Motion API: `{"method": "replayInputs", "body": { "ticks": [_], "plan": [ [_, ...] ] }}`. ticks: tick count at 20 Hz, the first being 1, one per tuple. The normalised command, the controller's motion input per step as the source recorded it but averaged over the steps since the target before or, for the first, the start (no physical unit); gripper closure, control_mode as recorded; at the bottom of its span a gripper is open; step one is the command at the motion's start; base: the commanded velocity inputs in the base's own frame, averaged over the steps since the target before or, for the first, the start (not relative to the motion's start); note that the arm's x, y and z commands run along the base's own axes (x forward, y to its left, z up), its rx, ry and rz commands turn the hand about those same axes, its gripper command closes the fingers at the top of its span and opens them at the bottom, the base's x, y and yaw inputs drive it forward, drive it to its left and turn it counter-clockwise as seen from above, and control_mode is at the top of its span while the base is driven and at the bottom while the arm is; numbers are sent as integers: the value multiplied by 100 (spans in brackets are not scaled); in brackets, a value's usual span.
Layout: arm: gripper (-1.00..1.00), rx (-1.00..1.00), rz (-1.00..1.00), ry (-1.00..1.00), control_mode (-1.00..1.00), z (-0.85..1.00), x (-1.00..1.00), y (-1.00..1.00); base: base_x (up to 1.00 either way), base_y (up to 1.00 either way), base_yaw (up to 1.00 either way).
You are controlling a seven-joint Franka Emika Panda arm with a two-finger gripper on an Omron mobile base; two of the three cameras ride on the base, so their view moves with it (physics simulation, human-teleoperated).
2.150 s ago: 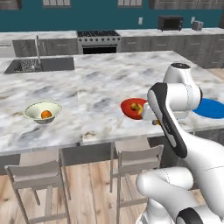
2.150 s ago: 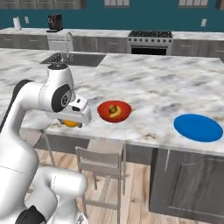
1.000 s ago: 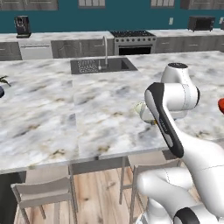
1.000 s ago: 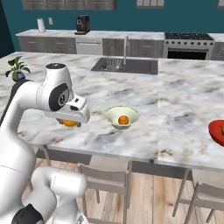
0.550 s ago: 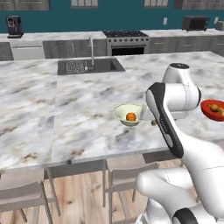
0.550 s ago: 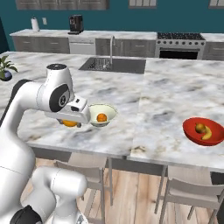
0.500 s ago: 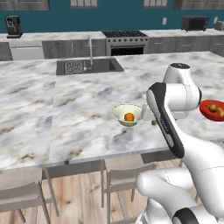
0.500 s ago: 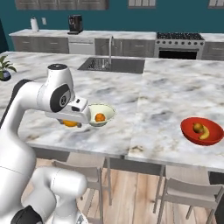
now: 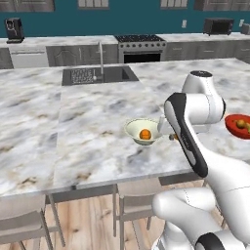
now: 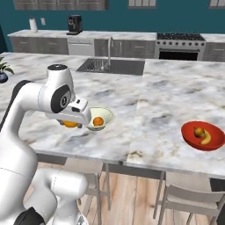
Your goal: Take the fruits from the plate on the dining counter and place two fruits in each bowl.
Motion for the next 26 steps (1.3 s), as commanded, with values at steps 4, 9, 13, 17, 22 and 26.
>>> {"method": "replayInputs", "body": {
  "ticks": [4,9,13,17,22,26],
  "plan": [
    [100,0,0,0,100,0,0,0,51,0,0],
    [100,0,0,3,-100,-2,92,0,0,0,0],
    [100,0,0,6,-100,-24,100,1,0,0,0],
    [100,0,0,4,-100,-65,96,1,0,0,0],
    [100,0,0,0,-100,-86,81,1,0,0,0],
    [100,0,0,1,-100,-60,62,1,0,0,0]
  ]
}}
